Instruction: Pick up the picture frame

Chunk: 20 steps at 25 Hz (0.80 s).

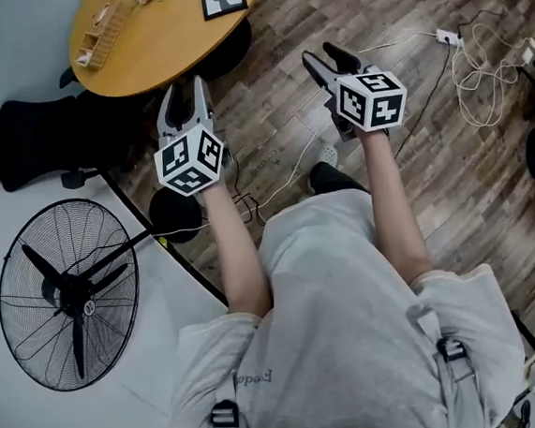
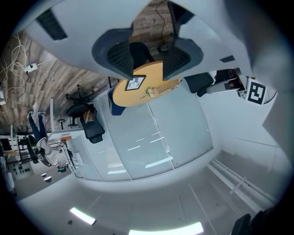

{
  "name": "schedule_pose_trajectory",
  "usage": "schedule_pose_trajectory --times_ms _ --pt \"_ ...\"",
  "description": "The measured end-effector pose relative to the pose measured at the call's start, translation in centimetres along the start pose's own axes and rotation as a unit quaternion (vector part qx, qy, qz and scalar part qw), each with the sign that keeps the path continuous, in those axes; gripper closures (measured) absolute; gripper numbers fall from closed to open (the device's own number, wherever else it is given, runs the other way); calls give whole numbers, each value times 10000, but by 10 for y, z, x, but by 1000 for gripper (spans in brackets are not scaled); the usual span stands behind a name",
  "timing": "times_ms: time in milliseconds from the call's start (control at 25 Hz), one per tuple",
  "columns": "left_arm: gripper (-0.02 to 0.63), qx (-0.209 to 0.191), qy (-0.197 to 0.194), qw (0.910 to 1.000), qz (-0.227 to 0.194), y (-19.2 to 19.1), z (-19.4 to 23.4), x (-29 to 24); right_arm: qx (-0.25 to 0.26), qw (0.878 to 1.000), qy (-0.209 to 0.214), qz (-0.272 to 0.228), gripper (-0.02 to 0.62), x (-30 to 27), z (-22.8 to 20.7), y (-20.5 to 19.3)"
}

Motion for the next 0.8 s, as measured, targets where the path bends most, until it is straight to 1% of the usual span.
schedule_pose_trajectory --times_ms 200,360,560,800 --pt "423 -13 119 9999 85 2 -1 -25 -102 9999 27 11 393 -19 -27 14" --pt "423 65 232 9996 141 -6 -2 -38 -173 9998 111 44 394 -27 -42 14" --pt "423 -2 321 9992 234 -13 -3 -45 -247 9991 292 165 405 -34 -50 8" --pt "423 51 266 9994 211 -15 1 -62 -161 9995 247 124 403 -36 -55 13"
Point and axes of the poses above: the fingertips, and each gripper's own axes: x backward along the fingers, z to its left, y out of its top, the point moved 9 cm from there along x, backward along the fingers, and after that the axes turned 7 degrees about -z, right-handed, at the moved point
